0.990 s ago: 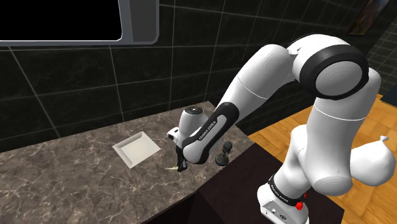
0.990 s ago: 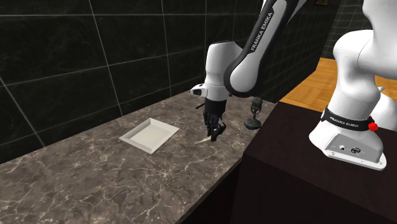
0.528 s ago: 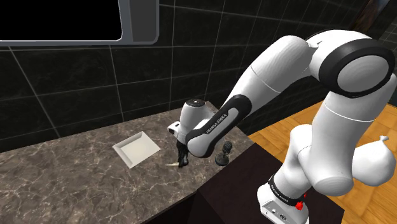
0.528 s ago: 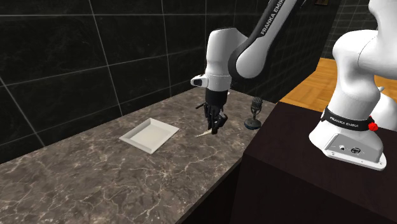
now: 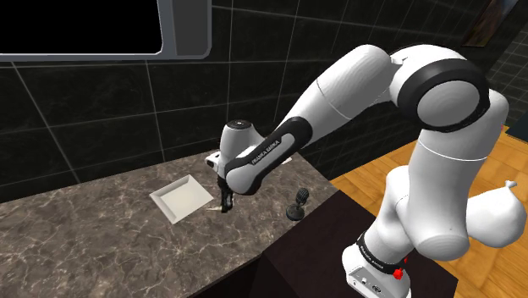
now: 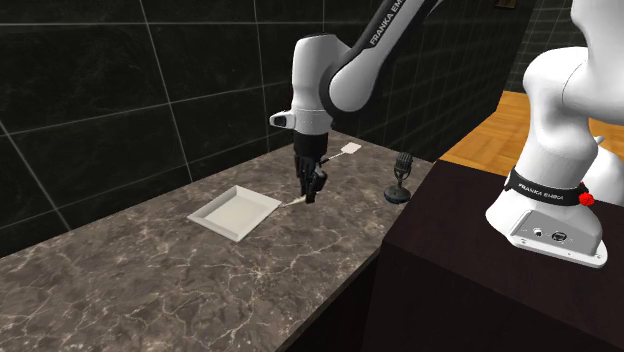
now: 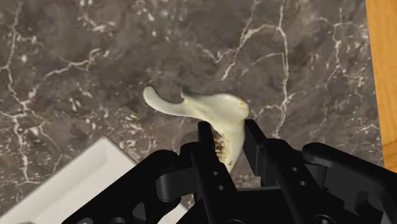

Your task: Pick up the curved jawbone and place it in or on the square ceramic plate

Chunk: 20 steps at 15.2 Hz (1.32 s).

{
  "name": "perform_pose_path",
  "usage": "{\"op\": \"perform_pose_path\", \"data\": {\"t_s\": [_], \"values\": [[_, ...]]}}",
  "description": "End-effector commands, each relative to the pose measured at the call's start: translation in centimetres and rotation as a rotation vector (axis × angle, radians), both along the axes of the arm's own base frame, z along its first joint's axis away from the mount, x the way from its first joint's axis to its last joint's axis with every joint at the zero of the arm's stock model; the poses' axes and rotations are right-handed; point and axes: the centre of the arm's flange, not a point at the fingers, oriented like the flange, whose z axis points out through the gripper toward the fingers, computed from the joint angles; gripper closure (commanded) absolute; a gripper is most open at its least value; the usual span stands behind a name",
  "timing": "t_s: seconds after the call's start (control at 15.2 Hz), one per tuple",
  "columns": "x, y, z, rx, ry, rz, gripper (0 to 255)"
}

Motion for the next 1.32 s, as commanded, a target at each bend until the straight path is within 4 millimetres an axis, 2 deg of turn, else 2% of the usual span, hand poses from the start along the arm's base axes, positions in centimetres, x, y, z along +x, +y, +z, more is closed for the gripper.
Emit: {"op": "perform_pose_path", "data": {"t_s": [0.0, 0.79, 1.25], "values": [[2.6, 0.9, 0.2, 0.000, 0.001, -0.001, 255], [17.4, 7.3, 0.8, 0.000, 0.001, -0.001, 255], [17.4, 7.3, -2.9, 0.000, 0.001, -0.001, 255]]}}
